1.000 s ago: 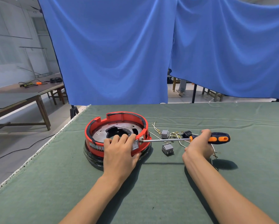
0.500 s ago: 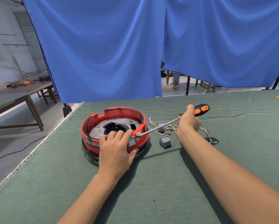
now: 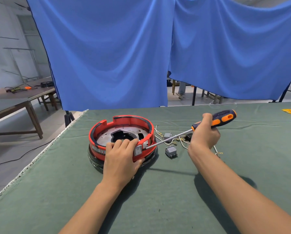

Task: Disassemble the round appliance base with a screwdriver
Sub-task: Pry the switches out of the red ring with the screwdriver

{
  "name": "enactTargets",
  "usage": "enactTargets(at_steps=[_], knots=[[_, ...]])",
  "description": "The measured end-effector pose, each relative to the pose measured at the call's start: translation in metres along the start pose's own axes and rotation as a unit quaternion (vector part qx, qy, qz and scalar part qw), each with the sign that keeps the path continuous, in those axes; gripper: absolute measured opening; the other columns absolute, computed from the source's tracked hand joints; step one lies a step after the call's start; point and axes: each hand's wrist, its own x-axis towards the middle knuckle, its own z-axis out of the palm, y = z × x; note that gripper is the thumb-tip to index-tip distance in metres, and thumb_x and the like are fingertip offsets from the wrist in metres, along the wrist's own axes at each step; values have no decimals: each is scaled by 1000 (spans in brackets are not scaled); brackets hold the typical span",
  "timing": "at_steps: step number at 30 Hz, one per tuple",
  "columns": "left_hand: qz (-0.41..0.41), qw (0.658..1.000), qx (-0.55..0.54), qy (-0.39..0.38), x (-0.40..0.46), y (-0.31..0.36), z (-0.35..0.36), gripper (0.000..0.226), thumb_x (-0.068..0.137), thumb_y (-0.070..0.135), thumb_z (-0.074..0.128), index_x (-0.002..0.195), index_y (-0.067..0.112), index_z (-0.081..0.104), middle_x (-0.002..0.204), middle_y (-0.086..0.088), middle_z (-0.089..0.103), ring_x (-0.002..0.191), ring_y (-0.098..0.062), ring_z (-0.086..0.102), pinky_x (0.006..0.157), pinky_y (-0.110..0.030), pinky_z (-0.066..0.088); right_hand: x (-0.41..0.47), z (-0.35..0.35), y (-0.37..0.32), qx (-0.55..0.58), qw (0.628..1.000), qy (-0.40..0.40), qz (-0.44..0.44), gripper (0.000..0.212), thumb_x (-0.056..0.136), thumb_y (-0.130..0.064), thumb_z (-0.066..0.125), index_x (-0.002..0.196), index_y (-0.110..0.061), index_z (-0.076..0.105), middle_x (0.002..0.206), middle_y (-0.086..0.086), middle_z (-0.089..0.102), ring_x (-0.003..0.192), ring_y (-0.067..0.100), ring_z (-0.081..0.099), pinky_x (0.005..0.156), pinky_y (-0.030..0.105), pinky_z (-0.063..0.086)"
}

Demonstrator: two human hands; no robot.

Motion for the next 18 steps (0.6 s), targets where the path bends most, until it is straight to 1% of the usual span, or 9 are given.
enactTargets(at_steps=[3,5,8,10,13,18], knots=[[3,1000,-6,7,0,0,0,61,53,35,90,106,14,69,89,-1,69,80,-27,63,70,-39,45,-2,-3,2,18,999,13,24,31,77,-37,56,57,-15,51,38,-8,51,31,3,40,48,27,34],[7,1000,-11,15,-1,0,1,61,51,35,90,105,15,69,87,1,68,78,-27,62,69,-38,44,0,4,1,18,999,7,38,30,78,-37,57,58,-16,51,40,-9,50,34,6,41,46,26,33],[9,1000,-13,23,-1,-1,1,62,50,36,90,105,16,70,86,2,67,77,-26,61,68,-39,43,5,20,-1,-12,1000,-9,26,30,77,-38,57,59,-16,52,38,-9,49,38,9,43,46,27,32],[10,1000,-15,25,-1,-1,1,61,50,36,89,105,17,70,85,3,67,77,-26,61,68,-39,44,9,33,-2,-43,998,-33,16,31,77,-40,57,59,-15,52,40,-9,50,42,12,44,46,29,31],[14,999,-18,22,0,-2,1,61,50,35,89,105,17,70,85,2,67,77,-26,61,67,-40,44,12,54,-2,-93,993,-74,7,33,75,-43,57,59,-15,54,50,-5,54,47,16,45,47,30,30],[30,999,-13,28,-1,-3,0,61,48,35,89,103,16,70,81,1,65,73,-26,60,64,-39,44,9,89,4,-153,976,-152,2,31,72,-43,61,62,-15,51,55,-3,52,50,18,43,49,29,30]])
